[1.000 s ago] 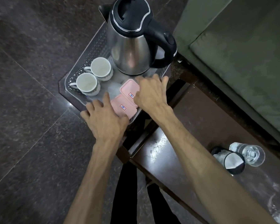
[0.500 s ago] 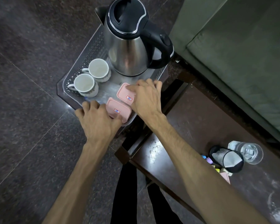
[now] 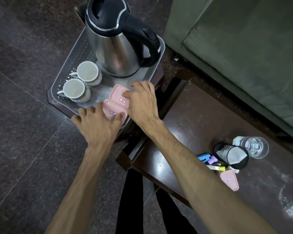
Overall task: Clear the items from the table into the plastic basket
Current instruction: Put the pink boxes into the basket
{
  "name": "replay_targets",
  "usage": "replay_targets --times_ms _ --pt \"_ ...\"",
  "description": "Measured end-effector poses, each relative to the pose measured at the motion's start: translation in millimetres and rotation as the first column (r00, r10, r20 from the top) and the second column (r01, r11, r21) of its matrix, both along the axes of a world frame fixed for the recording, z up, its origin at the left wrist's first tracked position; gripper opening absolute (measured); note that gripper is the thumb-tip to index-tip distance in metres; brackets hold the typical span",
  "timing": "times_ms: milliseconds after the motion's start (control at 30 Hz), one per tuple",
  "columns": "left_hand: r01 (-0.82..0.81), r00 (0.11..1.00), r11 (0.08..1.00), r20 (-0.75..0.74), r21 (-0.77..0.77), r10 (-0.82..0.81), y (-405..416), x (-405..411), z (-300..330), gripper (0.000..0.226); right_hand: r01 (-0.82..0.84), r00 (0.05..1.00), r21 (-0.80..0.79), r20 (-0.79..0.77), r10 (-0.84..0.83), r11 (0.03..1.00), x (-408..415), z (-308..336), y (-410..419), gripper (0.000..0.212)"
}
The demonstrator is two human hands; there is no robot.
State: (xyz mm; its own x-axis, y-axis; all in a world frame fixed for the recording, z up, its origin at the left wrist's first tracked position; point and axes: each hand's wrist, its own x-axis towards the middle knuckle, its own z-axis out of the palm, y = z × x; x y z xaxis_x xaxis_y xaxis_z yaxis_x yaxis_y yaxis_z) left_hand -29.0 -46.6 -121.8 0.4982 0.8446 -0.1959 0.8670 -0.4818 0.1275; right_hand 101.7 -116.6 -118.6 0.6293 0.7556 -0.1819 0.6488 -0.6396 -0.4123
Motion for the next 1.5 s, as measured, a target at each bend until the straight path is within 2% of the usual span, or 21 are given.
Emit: replay_targets --times_ms 100,200,300,367,433,500,600,667,733,767,833,900,1000,1067,1233,1333,1433,1500 --pt "-0.005 1.000 1.000 0.017 0.007 0.005 -1 -2 3 0.076 0.043 0.998 0.064 -0.052 -0.039 0.997 -3 7 -9 0.044" --pt "-0.051 0.993 0.998 0.110 0.043 0.046 -14 -4 8 0.074 0.185 0.982 0.201 -0.084 -0.171 0.962 -12 11 -35 0.036" --pt "-0.070 0.964 0.993 0.262 0.098 0.042 -47 -3 13 0.054 0.374 0.927 0.350 -0.130 -0.351 0.859 -21 9 -77 0.025" --pt "-0.004 0.917 0.998 0.397 0.067 -0.023 -76 0 14 0.035 0.501 0.866 0.347 -0.198 -0.460 0.793 -27 7 -113 0.021" --pt "0.134 0.862 0.991 0.496 -0.024 -0.104 -111 6 13 0.020 0.623 0.782 0.294 -0.251 -0.570 0.725 -35 5 -153 0.019" --pt "0.276 0.838 0.956 0.513 -0.098 -0.189 -152 15 10 0.015 0.738 0.675 0.234 -0.274 -0.685 0.633 -44 0 -197 0.019" --pt "0.421 0.851 0.872 0.442 -0.251 -0.284 -214 28 2 0.020 0.896 0.444 0.130 -0.285 -0.849 0.425 -57 -9 -265 0.018" --pt "0.509 0.843 0.783 0.389 -0.356 -0.371 -248 33 -6 0.019 0.957 0.290 0.071 -0.240 -0.926 0.281 -62 -13 -309 0.021" --pt "0.576 0.817 0.699 0.324 -0.423 -0.477 -275 36 -17 0.016 0.978 0.203 -0.018 -0.168 -0.965 0.209 -65 -18 -346 0.031" --pt "0.598 0.801 0.669 0.285 -0.441 -0.527 -286 36 -22 0.015 0.975 0.198 -0.079 -0.118 -0.973 0.208 -66 -22 -360 0.036" --pt "0.609 0.782 0.640 0.222 -0.468 -0.583 -304 37 -32 0.018 0.942 0.260 -0.207 -0.052 -0.964 0.265 -67 -32 -385 0.048" --pt "0.599 0.780 0.625 0.185 -0.501 -0.598 -318 37 -37 0.025 0.896 0.302 -0.319 -0.076 -0.950 0.310 -62 -41 -401 0.056" --pt "0.599 0.767 0.610 0.154 -0.518 -0.623 -330 38 -42 0.028 0.878 0.257 -0.375 -0.156 -0.954 0.297 -55 -44 -412 0.056" --pt "0.594 0.767 0.614 0.135 -0.520 -0.627 -335 37 -42 0.028 0.865 0.244 -0.410 -0.158 -0.957 0.288 -54 -42 -415 0.049" --pt "0.536 0.816 0.631 0.152 -0.561 -0.558 -338 30 -37 0.024 0.859 0.054 -0.493 -0.181 -0.982 0.138 -57 -30 -426 0.027" --pt "0.485 0.857 0.647 0.171 -0.589 -0.486 -335 23 -34 0.021 0.860 -0.025 -0.501 -0.228 -0.973 0.095 -62 -17 -421 0.021" --pt "0.390 0.919 0.647 0.235 -0.655 -0.316 -324 16 -29 0.020 0.883 -0.116 -0.467 -0.316 -0.942 0.048 -64 -1 -402 0.011" --pt "0.333 0.940 0.652 0.292 -0.682 -0.175 -310 12 -21 0.022 0.900 -0.172 -0.432 -0.463 -0.869 0.052 -64 10 -379 0.006"
